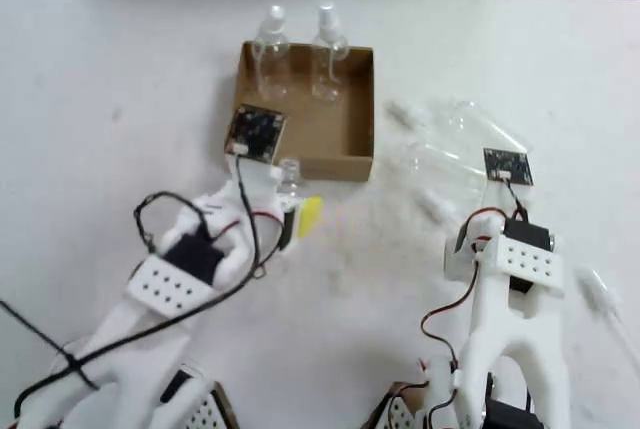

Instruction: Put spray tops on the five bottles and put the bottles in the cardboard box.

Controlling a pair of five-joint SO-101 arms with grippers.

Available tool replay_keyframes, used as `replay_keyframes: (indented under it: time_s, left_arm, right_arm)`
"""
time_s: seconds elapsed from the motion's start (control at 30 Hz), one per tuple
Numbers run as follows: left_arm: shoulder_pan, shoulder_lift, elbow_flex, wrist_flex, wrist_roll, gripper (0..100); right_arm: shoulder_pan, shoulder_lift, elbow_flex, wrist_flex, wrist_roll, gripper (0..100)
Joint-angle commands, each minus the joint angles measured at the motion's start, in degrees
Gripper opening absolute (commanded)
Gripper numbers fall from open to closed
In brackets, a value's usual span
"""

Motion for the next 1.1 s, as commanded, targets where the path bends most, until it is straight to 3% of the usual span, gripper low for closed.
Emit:
replay_keyframes:
  time_s: [0.0, 0.17, 0.3, 0.67, 0.77, 0.87, 1.07]
  left_arm:
    - [-1.5, -7.5, 3.0, -5.5, -0.5, 5]
    - [-3.2, -12.7, 10.1, -14.2, -0.5, 6]
    - [-3.0, -15.3, 14.9, -19.5, -0.6, 6]
    - [-3.1, -17.2, 16.3, -20.0, -1.0, 6]
    - [-3.0, -17.3, 16.4, -20.0, -6.7, 6]
    - [-2.7, -17.5, 17.6, -20.8, -9.9, 6]
    - [-2.7, -17.5, 20.2, -25.3, -10.2, 6]
  right_arm:
    - [1.8, -1.5, -3.1, -1.6, 0.7, 1.6]
    - [9.7, -1.4, -12.5, 0.5, 2.2, 1.8]
    - [15.8, -0.8, -20.9, 6.4, 17.1, 1.9]
    - [27.4, 8.8, -32.3, 7.7, 38.6, 1.9]
    - [29.3, 16.7, -36.3, 8.0, 42.4, 7.4]
    - [31.6, 23.9, -42.7, 11.6, 46.3, 12.1]
    - [35.5, 34.6, -54.9, 19.6, 54.9, 11.4]
